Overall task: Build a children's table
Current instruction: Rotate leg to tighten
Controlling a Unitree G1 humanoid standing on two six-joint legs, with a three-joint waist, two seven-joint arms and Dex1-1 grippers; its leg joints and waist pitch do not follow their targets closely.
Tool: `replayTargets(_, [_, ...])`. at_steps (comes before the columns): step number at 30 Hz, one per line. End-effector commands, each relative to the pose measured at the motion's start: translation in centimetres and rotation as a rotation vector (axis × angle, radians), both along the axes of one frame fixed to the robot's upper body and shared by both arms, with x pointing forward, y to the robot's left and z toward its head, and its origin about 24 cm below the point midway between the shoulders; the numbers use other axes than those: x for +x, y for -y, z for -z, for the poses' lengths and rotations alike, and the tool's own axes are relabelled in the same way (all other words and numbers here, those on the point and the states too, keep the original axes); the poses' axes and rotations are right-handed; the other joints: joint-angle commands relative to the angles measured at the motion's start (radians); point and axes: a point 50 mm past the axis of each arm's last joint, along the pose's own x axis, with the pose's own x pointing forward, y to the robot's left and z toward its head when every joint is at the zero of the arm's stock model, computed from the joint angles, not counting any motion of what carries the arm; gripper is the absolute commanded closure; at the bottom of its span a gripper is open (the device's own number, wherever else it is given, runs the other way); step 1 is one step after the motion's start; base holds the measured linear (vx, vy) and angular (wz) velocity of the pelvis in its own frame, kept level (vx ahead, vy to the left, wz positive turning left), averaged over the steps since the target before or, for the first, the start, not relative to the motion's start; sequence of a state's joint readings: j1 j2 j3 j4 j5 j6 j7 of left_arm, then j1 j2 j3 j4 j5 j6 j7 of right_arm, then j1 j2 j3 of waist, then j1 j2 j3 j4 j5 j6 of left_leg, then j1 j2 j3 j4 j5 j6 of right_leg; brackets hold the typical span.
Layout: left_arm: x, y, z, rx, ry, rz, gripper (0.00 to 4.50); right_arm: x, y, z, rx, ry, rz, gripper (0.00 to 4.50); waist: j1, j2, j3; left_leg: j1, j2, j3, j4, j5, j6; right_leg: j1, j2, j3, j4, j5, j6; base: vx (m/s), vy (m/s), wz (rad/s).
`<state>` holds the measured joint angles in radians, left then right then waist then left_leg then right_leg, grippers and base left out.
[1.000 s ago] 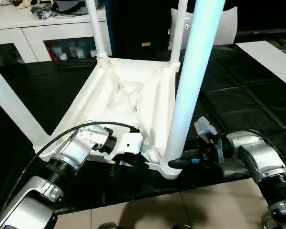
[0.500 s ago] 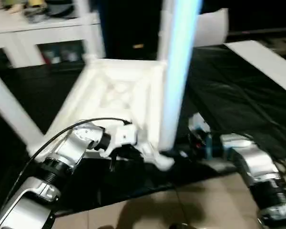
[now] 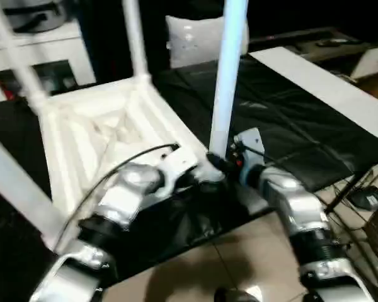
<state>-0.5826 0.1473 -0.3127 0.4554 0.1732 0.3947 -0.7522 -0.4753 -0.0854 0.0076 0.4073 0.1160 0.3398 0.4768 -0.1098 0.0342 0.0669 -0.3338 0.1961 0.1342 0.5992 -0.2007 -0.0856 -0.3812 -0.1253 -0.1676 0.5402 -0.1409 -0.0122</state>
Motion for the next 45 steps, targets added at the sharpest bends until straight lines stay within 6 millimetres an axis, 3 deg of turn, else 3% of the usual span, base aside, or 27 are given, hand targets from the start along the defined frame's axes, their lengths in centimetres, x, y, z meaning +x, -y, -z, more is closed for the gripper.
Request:
replayTargets(1, [0.0, 2.5, -2.1, -0.051, 0.064, 0.09, 4.5, -0.5, -1.4, 0.3, 0.048, -0.024, -0.068, 1.81, 0.0, -0.008, -0.057, -0.002, -0.029, 0.007, -0.019, -0.441, 0.024, 0.027, -0.053, -0.041, -0.152, -0.866, 0.077, 0.071, -0.016, -0.11])
replayTargets(2, [0.0, 2.4, -2.1, -0.049, 0.063, 0.093, 4.5, -0.5, -1.3, 0.2, 0.051, -0.022, -0.07, 1.81, 0.004, 0.002, -0.062, -0.017, -0.017, -0.002, -0.032, -0.42, 0.028, 0.045, -0.059, -0.036, -0.144, -0.825, 0.079, 0.071, -0.016, -0.11])
replayTargets(3, [0.0, 2.4, -2.1, -0.046, 0.061, 0.095, 4.5, -0.5, -1.2, 0.2, 0.056, -0.019, -0.073, 1.7, 0.002, 0.014, -0.066, -0.041, 0.011, -0.025, -0.06, -0.416, 0.023, 0.066, -0.059, -0.024, -0.114, -0.679, 0.043, 0.07, 0.007, -0.13])
replayTargets(4, [0.0, 2.1, -2.1, -0.037, 0.059, 0.097, 4.5, -0.6, -1.0, 0.2, 0.057, -0.014, -0.081, 1.56, 0.005, 0.021, -0.066, -0.048, 0.022, -0.032, -0.072, -0.438, 0.022, 0.068, -0.052, -0.02, -0.101, -0.62, 0.024, 0.055, 0.008, 0.04])
replayTargets(5, [0.1, 1.7, -2.0, -0.023, 0.059, 0.096, 4.5, -0.7, -0.6, 0.1, 0.053, -0.002, -0.085, 1.38, 0.012, 0.014, -0.069, -0.029, 0.023, -0.026, -0.075, -0.455, 0.018, 0.045, -0.049, -0.002, -0.094, -0.515, -0.048, 0.055, 0.008, 0.04])
replayTargets(7, [0.1, 1.2, -1.8, -0.009, 0.058, 0.096, 4.5, -0.8, 0.1, 0.2, 0.042, 0.013, -0.092, 1.34, 0.022, 0.006, -0.07, -0.036, 0.016, -0.015, -0.072, -0.399, 0.036, 0.044, -0.046, 0.012, -0.084, -0.487, -0.097, 0.025, -0.003, 0.07])
replayTargets(8, [0.1, 0.9, -1.7, -0.003, 0.061, 0.106, 4.5, -0.9, 0.6, 0.1, 0.037, 0.027, -0.108, 1.34, 0.03, 0.01, -0.074, -0.042, 0.02, -0.013, -0.073, -0.35, 0.049, 0.048, -0.048, 0.02, -0.073, -0.446, -0.12, 0.051, -0.005, 0.13])
replayTargets(10, [0.1, 0.8, -1.7, -0.001, 0.061, 0.11, 4.5, -1.0, 0.8, 0.1, 0.036, 0.033, -0.116, 0.98, 0.037, 0.009, -0.078, -0.052, 0.023, -0.012, -0.073, -0.299, 0.062, 0.055, -0.045, 0.027, -0.061, -0.389, -0.136, 0.057, -0.001, 0.04])
replayTargets(13, [0.0, -0.2, -1.5, 0.016, 0.055, 0.159, 4.5, -1.5, 2.3, -0.3, 0.017, 0.061, -0.201, 0.95, 0.064, 0.004, -0.088, -0.046, 0.021, 0.002, -0.063, -0.203, 0.098, 0.05, -0.037, 0.049, -0.039, -0.268, -0.193, 0.037, -0.008, 0.02])
replayTargets(14, [-0.2, -0.5, -1.5, 0.015, 0.061, 0.21, 4.5, -1.8, 3.1, -0.5, -0.001, 0.069, -0.239, 0.88, 0.068, 0.004, -0.091, -0.054, 0.02, 0.001, -0.06, -0.168, 0.108, 0.057, -0.037, 0.051, -0.03, -0.237, -0.198, 0.0, 0.0, 0.0])
replayTargets(16, [-0.4, -0.7, -1.5, 0.016, 0.067, 0.256, 4.5, -1.9, 3.7, -0.6, -0.017, 0.074, -0.269, 0.56, 0.088, 0.006, -0.097, -0.053, 0.02, 0.005, -0.053, -0.077, 0.144, 0.055, -0.035, 0.055, -0.015, -0.137, -0.223, 0.0, 0.0, 0.0])
replayTargets(17, [-0.5, -1.0, -1.4, 0.021, 0.071, 0.294, 4.5, -2.0, 4.2, -0.8, -0.034, 0.079, -0.293, 0.56, 0.106, 0.008, -0.097, -0.048, 0.021, 0.011, -0.049, -0.039, 0.164, 0.052, -0.033, 0.058, -0.01, -0.101, -0.236, 0.0, 0.0, 0.0])
replayTargets(20, [-0.8, -1.8, -1.2, 0.054, 0.06, 0.367, 4.5, -2.2, 5.4, -1.2, -0.069, 0.084, -0.357, 0.24, 0.124, 0.002, -0.095, -0.05, 0.02, 0.014, -0.048, -0.033, 0.168, 0.053, -0.032, 0.061, -0.005, -0.114, -0.238, 0.0, 0.0, 0.0])
replayTargets(22, [-1.2, -2.3, -1.2, 0.053, 0.06, 0.442, 4.5, -2.6, 6.2, -1.7, -0.096, 0.082, -0.445, 0.24, 0.135, 0.003, -0.092, -0.045, 0.022, 0.018, -0.051, -0.057, 0.156, 0.05, -0.03, 0.062, -0.008, -0.166, -0.228, 0.0, 0.0, 0.0])
replayTargets(23, [-1.5, -2.6, -1.3, 0.053, 0.059, 0.502, 4.5, -2.9, 6.5, -1.9, -0.106, 0.068, -0.522, 0.24, 0.147, 0.002, -0.09, -0.04, 0.024, 0.022, -0.055, -0.104, 0.14, 0.048, -0.028, 0.065, -0.014, -0.222, -0.214, 0.0, 0.0, 0.0])
replayTargets(26, [-2.4, -3.1, -1.2, 0.066, 0.028, 0.629, 4.5, -3.6, 7.0, -2.3, -0.118, 0.034, -0.665, 0.24, 0.157, 0.002, -0.089, -0.035, 0.031, 0.025, -0.059, -0.136, 0.126, 0.044, -0.027, 0.069, -0.013, -0.241, -0.21, 0.0, 0.0, 0.0])
replayTargets(29, [-2.9, -3.3, -1.1, 0.061, -0.001, 0.714, 4.5, -3.8, 6.9, -2.5, -0.106, -0.006, -0.759, 0.59, 0.17, -0.004, -0.09, -0.031, 0.032, 0.028, -0.059, -0.137, 0.117, 0.04, -0.027, 0.073, -0.011, -0.252, -0.215, 0.0, 0.0, 0.0])
replayTargets(33, [-3.3, -3.1, -1.2, 0.052, -0.011, 0.761, 4.5, -4.1, 6.5, -2.6, -0.08, -0.041, -0.85, 1.03, 0.185, -0.001, -0.092, -0.028, 0.037, 0.031, -0.058, -0.118, 0.114, 0.035, -0.028, 0.078, -0.006, -0.227, -0.228, 0.0, 0.0, 0.0])
replayTargets(35, [-3.6, -3.1, -1.1, 0.047, -0.014, 0.794, 4.5, -4.2, 6.3, -2.4, -0.067, -0.069, -0.881, 1.08, 0.195, -0.009, -0.093, -0.027, 0.036, 0.032, -0.058, -0.108, 0.11, 0.035, -0.029, 0.079, -0.004, -0.226, -0.228, 0.0, 0.0, 0.0])
replayTargets(45, [-3.9, -3.6, -1.0, 0.045, -0.029, 0.849, 4.5, -4.3, 5.4, -2.3, -0.021, -0.09, -0.954, 1.93, 0.198, -0.011, -0.09, -0.03, 0.032, 0.033, -0.061, -0.139, 0.081, 0.036, -0.029, 0.079, -0.013, -0.309, -0.186, 0.0, 0.0, 0.0])
